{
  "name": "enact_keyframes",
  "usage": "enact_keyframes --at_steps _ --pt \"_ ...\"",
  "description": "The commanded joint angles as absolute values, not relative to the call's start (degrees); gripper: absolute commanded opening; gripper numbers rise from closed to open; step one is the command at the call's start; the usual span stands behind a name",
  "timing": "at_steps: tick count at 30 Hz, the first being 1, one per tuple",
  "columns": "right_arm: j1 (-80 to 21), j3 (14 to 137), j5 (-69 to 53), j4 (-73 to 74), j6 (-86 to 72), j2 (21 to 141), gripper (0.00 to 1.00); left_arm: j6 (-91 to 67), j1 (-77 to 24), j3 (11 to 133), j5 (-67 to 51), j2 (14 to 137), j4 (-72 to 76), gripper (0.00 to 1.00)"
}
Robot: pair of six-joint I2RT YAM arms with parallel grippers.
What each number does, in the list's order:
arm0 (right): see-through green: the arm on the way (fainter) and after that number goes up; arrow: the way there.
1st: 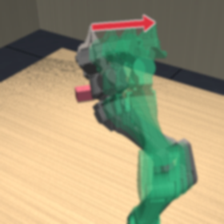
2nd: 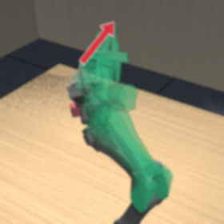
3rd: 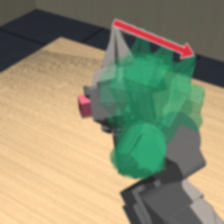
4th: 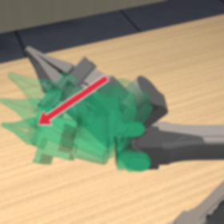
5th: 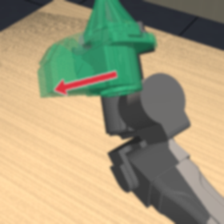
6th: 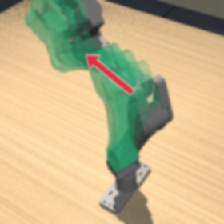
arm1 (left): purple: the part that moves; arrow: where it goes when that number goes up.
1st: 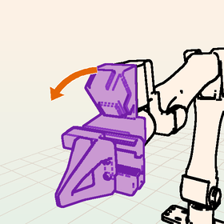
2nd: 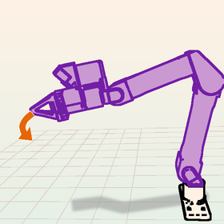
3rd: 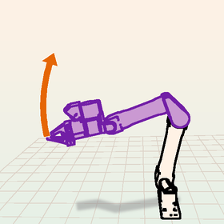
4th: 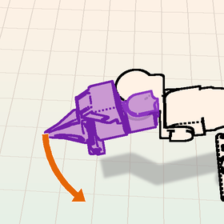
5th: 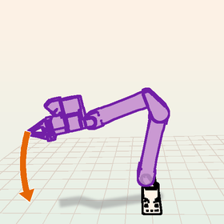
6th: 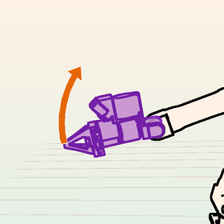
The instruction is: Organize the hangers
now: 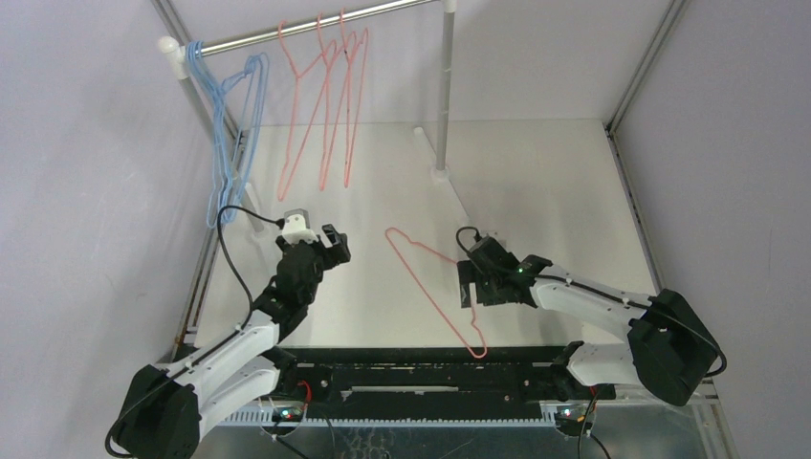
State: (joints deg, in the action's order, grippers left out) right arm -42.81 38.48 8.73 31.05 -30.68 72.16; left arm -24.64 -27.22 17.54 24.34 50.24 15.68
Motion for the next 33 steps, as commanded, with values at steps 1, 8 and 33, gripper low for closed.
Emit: enact_keyframes --at_steps 1,8,33 --pt "-46.40 37.61 9.05 29.25 -34.43 73.87 0.95 -25.62 -27.36 16.22 26.39 49.39 17.24 0.87" --pt "-51.17 37.59 9.76 27.17 -37.57 79.49 0.66 -25.58 -27.33 16.56 26.10 50.72 17.67 0.87" --pt "-57.19 37.88 20.66 23.52 -39.95 80.98 0.00 -27.39 -29.68 16.68 23.94 49.82 15.65 0.73"
